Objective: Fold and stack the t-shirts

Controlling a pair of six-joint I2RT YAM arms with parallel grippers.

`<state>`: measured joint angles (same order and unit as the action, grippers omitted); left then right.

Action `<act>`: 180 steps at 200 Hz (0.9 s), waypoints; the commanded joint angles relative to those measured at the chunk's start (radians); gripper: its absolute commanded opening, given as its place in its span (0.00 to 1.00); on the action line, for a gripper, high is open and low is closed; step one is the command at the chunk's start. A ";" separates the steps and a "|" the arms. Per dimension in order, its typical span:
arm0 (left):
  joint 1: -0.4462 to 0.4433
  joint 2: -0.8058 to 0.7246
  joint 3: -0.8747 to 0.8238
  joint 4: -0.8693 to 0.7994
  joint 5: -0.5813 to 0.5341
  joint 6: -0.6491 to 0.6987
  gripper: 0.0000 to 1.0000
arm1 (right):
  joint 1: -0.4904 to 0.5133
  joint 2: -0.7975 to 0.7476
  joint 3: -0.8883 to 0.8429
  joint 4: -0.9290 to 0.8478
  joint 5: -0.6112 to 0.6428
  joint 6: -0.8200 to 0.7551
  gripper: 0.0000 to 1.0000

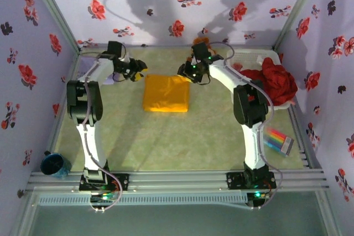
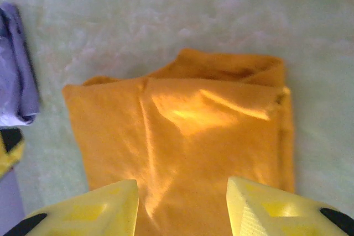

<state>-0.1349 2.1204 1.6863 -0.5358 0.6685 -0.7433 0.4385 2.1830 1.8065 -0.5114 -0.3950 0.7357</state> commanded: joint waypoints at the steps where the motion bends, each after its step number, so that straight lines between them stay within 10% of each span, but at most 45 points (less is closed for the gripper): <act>1: -0.041 0.029 -0.056 0.099 0.026 -0.055 0.47 | -0.005 0.105 0.056 0.072 -0.059 0.036 0.47; 109: 0.003 -0.039 -0.058 0.016 0.009 0.018 0.51 | -0.030 0.035 0.211 -0.153 0.119 -0.131 0.47; 180: -0.087 -0.062 -0.001 -0.289 -0.404 0.289 0.67 | -0.047 -0.243 -0.170 -0.110 0.087 -0.161 0.48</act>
<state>-0.1814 2.0518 1.6783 -0.6846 0.4149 -0.5709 0.3985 2.0098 1.7618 -0.6262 -0.2958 0.5980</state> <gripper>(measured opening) 0.642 0.478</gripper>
